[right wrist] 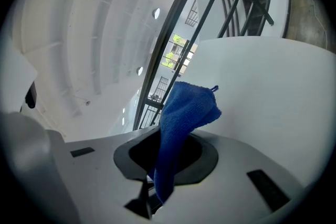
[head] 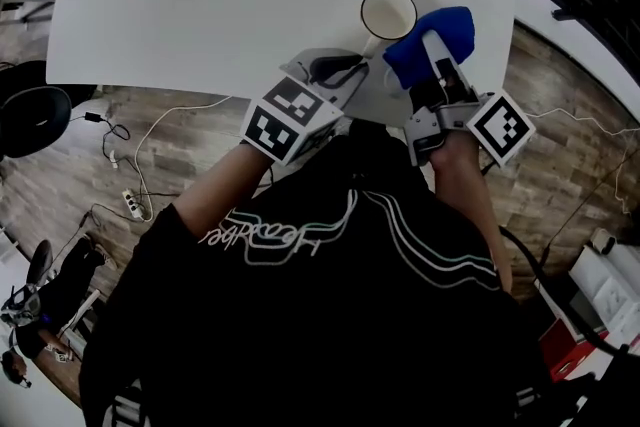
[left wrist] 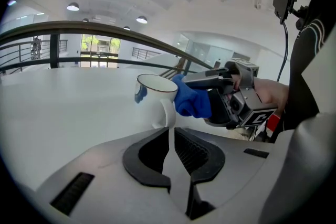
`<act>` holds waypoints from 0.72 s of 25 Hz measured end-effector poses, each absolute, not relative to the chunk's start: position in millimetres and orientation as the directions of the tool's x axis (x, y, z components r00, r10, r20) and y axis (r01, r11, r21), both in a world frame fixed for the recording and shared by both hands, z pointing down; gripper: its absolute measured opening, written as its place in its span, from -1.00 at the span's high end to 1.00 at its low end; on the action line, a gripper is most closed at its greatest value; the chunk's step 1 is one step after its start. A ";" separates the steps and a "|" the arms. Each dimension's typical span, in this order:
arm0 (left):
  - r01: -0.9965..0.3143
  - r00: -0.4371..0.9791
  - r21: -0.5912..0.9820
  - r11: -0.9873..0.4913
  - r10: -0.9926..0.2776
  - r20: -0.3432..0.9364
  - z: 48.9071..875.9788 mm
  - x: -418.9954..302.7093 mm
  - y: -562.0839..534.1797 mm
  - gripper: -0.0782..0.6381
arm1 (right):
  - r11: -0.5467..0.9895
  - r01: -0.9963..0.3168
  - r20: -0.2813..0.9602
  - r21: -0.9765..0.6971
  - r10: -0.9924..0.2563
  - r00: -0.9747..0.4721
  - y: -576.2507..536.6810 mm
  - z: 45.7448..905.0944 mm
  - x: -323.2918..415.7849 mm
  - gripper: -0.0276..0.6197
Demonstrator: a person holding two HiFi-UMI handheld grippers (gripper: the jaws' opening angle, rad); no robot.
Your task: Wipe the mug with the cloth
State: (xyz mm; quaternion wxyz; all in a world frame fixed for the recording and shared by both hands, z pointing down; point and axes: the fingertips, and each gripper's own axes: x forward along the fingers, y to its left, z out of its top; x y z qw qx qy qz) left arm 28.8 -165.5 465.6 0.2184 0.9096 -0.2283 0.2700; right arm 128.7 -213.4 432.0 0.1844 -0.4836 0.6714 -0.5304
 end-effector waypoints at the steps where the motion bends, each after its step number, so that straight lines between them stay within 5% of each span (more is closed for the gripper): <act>1: -0.534 0.752 0.278 -0.798 -0.298 0.588 465.3 28.9 -165.3 0.67 | -0.047 -0.461 0.281 -0.886 -0.846 -0.453 -213.7 435.8 129.6 0.76; 18: -0.523 0.771 0.293 -0.800 -0.298 0.562 461.3 36.4 -157.4 0.68 | -0.105 -0.674 0.495 -0.731 -0.762 -0.418 -207.8 474.2 137.9 0.76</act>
